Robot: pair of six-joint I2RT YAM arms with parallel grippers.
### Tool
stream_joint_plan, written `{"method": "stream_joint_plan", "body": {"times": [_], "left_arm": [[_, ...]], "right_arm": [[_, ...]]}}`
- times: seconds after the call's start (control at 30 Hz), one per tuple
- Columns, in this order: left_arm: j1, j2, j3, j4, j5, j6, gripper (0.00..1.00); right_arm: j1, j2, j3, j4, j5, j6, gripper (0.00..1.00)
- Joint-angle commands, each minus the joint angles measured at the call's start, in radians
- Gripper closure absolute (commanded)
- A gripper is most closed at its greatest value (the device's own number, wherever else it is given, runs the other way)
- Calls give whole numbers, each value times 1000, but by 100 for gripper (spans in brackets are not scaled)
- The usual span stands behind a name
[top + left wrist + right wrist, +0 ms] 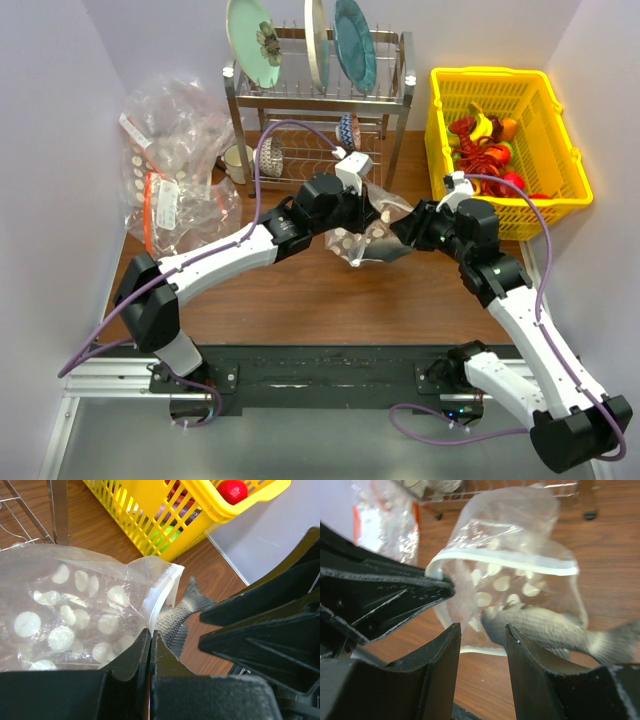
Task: Place the food in the zip-top bag and seal the zipper
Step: Place the fake fish in the zipper food storage bag.
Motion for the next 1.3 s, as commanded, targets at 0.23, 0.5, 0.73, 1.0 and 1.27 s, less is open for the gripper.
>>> {"method": "stream_joint_plan", "body": {"times": [0.23, 0.5, 0.73, 1.0, 1.27], "left_arm": [[8, -70, 12, 36, -22, 35, 100], [9, -77, 75, -56, -70, 57, 100], [12, -108, 107, -85, -90, 64, 100], [12, -117, 153, -114, -97, 67, 100], [11, -128, 172, -119, -88, 66, 100]], "right_arm": [[2, -110, 58, -205, 227, -77, 59], [1, -170, -108, -156, 157, 45, 62], [1, -191, -228, 49, 12, 231, 64], [1, -231, -346, 212, 9, 323, 64], [1, -202, -360, 298, 15, 342, 61]]}}
